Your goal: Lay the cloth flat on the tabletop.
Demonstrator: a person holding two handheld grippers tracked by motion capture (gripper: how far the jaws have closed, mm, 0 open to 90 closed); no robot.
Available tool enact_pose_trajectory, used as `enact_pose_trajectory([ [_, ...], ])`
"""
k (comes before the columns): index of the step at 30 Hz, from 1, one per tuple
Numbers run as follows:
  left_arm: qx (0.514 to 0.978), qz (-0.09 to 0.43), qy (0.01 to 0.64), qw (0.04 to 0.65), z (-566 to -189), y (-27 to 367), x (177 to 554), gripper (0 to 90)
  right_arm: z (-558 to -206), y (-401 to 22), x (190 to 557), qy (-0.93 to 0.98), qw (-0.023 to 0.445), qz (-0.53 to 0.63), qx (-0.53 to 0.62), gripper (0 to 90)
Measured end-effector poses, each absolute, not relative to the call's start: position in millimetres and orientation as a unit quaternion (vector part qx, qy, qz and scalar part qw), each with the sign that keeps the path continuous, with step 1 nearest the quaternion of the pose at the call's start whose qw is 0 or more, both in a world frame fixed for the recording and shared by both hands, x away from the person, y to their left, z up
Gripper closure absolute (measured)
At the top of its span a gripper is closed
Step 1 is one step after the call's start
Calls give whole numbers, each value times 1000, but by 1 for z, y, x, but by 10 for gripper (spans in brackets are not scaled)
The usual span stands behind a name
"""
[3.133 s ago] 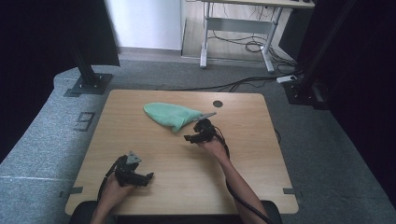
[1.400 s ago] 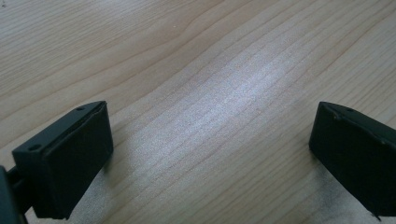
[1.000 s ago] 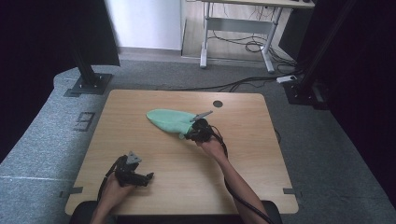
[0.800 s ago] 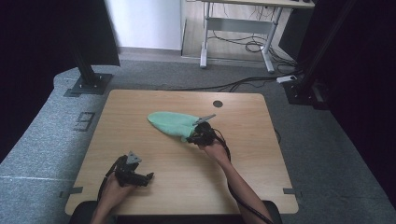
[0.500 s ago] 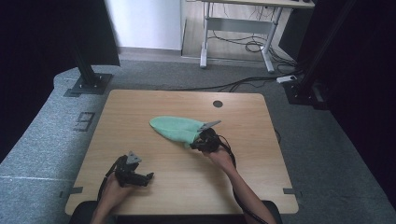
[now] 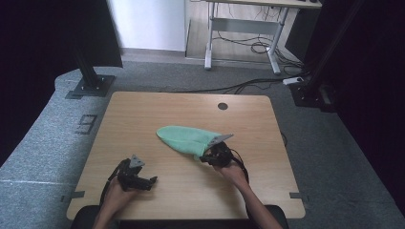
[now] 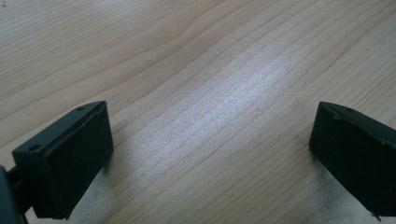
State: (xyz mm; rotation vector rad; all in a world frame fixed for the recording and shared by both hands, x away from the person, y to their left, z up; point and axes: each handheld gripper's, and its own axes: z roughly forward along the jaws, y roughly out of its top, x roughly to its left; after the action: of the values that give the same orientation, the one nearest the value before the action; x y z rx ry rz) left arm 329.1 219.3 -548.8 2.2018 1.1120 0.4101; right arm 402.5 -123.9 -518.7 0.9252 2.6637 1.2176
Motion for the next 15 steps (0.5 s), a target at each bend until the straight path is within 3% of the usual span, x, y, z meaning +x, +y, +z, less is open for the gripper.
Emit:
enact_pose_trajectory([
  [15, 836, 156, 422, 314, -549, 219, 329, 0, -524, -119, 363, 875, 44, 391, 283, 856],
])
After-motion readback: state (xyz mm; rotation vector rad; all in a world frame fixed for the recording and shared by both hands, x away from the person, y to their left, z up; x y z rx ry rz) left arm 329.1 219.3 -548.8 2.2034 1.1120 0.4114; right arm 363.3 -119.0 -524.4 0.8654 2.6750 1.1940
